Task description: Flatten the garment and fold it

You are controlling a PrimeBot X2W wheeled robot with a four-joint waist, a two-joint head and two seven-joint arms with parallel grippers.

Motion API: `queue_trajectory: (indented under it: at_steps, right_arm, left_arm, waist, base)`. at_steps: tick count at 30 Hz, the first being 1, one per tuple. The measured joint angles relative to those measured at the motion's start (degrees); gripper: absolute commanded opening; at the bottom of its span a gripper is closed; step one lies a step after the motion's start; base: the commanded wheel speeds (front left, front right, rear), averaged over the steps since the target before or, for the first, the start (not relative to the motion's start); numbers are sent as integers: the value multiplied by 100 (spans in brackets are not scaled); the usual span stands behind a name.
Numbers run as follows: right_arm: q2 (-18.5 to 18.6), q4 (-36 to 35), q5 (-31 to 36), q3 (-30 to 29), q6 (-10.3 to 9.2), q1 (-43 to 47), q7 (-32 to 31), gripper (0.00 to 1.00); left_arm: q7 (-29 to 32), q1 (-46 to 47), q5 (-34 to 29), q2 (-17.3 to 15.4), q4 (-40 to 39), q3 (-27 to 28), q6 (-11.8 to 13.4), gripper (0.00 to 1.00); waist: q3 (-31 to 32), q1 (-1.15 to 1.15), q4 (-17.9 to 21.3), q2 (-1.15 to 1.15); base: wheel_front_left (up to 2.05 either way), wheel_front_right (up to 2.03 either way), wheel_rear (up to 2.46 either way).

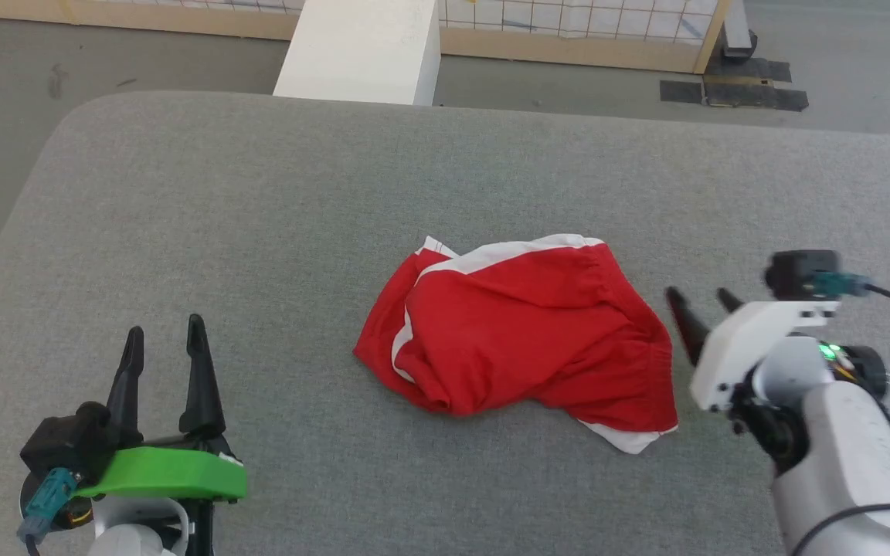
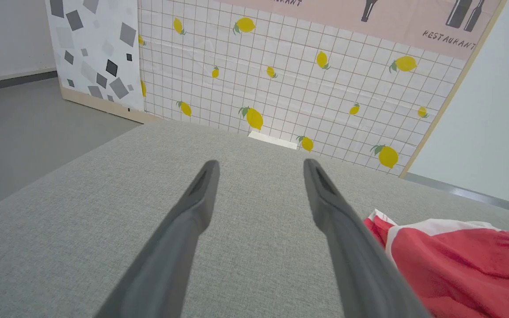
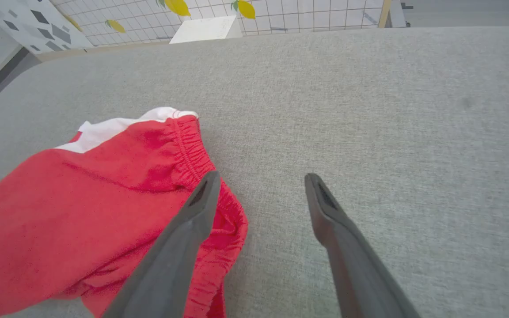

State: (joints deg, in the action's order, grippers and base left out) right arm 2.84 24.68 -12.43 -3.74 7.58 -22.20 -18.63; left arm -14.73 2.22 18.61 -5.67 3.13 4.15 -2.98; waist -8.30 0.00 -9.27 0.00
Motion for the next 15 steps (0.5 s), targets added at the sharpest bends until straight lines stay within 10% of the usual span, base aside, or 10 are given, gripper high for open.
queue_trajectory:
  at_steps: [15]
  right_arm:
    - [40, 33, 857, 801, -2, -21, -2295, 100]
  left_arm:
    - [0, 112, -2, 90, 111, -59, -157, 100]
  waist:
    - [-193, 0, -81, 0]
  base:
    - [0, 0, 0]
